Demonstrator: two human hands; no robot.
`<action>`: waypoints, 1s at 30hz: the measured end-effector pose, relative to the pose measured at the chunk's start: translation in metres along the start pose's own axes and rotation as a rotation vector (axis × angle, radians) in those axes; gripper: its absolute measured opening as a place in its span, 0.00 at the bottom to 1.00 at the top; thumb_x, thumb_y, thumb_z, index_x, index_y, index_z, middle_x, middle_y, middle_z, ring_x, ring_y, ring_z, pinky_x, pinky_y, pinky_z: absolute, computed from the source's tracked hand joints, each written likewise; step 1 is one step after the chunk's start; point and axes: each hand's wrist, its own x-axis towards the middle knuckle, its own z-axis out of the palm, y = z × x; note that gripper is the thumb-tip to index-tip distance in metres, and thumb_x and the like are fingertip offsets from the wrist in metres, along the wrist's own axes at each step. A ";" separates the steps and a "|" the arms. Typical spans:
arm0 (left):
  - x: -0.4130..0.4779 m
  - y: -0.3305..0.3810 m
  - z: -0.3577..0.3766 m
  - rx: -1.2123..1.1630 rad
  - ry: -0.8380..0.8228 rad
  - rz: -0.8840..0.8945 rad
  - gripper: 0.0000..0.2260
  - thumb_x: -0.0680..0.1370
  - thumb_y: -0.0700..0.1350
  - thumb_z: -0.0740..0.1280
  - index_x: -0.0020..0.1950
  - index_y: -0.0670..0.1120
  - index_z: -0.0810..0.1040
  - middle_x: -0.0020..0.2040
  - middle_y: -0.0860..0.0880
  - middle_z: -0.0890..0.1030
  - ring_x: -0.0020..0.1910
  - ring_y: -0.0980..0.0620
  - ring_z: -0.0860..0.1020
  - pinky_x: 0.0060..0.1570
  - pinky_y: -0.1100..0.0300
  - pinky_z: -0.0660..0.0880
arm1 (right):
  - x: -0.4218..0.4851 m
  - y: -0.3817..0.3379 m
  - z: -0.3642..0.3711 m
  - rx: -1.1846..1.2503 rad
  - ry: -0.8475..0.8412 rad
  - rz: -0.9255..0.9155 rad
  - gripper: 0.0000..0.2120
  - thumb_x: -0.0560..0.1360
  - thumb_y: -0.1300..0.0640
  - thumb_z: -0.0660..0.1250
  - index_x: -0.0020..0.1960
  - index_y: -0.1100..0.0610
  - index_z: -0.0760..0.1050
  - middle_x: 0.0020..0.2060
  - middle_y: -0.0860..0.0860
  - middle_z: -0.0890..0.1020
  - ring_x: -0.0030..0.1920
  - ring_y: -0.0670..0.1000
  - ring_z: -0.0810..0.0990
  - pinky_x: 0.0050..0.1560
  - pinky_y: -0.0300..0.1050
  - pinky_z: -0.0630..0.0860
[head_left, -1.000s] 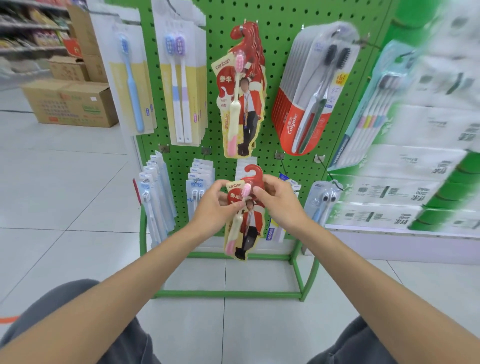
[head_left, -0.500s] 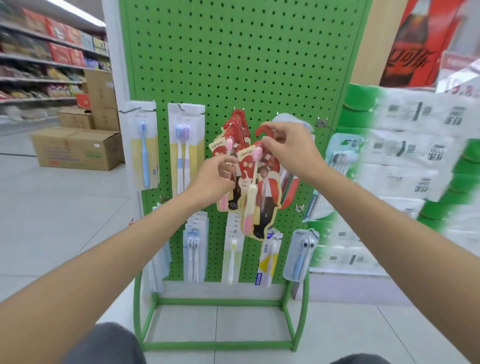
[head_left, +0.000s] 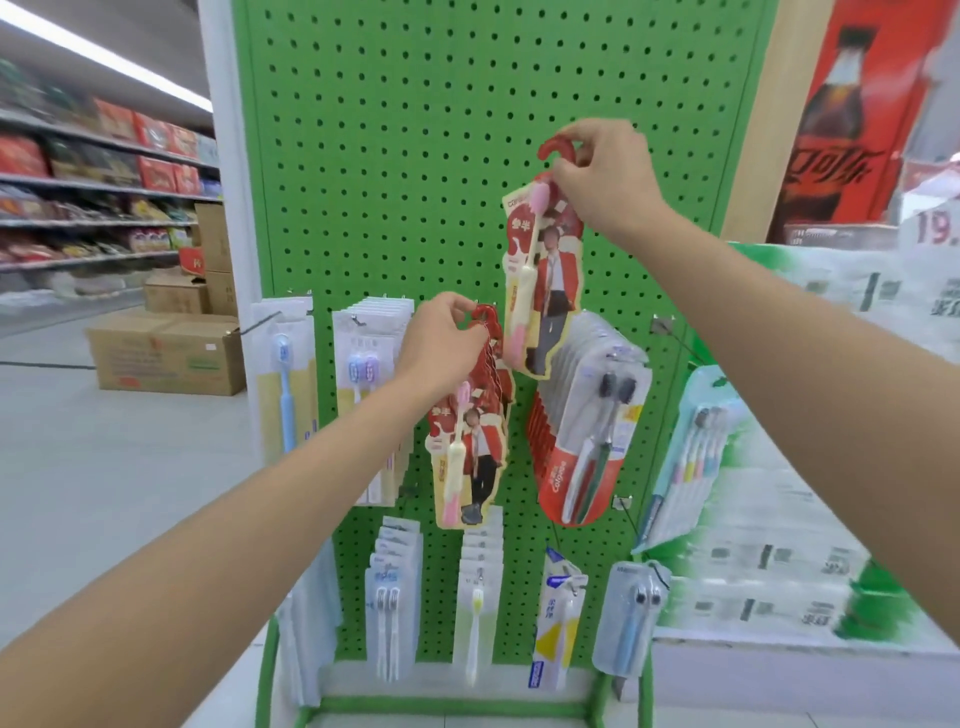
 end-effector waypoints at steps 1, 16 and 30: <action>0.004 -0.003 0.003 0.025 -0.045 -0.014 0.18 0.79 0.46 0.67 0.68 0.46 0.71 0.63 0.50 0.74 0.40 0.62 0.72 0.34 0.76 0.70 | 0.003 0.005 0.010 -0.007 -0.040 0.018 0.13 0.81 0.61 0.62 0.64 0.58 0.76 0.52 0.51 0.81 0.47 0.54 0.83 0.43 0.46 0.83; 0.010 -0.050 0.021 0.013 -0.162 -0.031 0.36 0.73 0.58 0.72 0.75 0.50 0.60 0.46 0.64 0.70 0.42 0.63 0.79 0.43 0.62 0.78 | -0.003 0.079 0.096 -0.004 -0.353 0.154 0.13 0.80 0.59 0.63 0.63 0.58 0.77 0.44 0.52 0.83 0.49 0.62 0.83 0.44 0.62 0.81; 0.013 -0.055 0.018 -0.041 -0.183 -0.048 0.31 0.71 0.58 0.74 0.70 0.51 0.67 0.52 0.57 0.78 0.46 0.59 0.81 0.49 0.59 0.80 | 0.009 0.093 0.102 -0.062 -0.575 0.245 0.06 0.78 0.58 0.67 0.50 0.59 0.81 0.44 0.54 0.84 0.40 0.49 0.82 0.42 0.42 0.82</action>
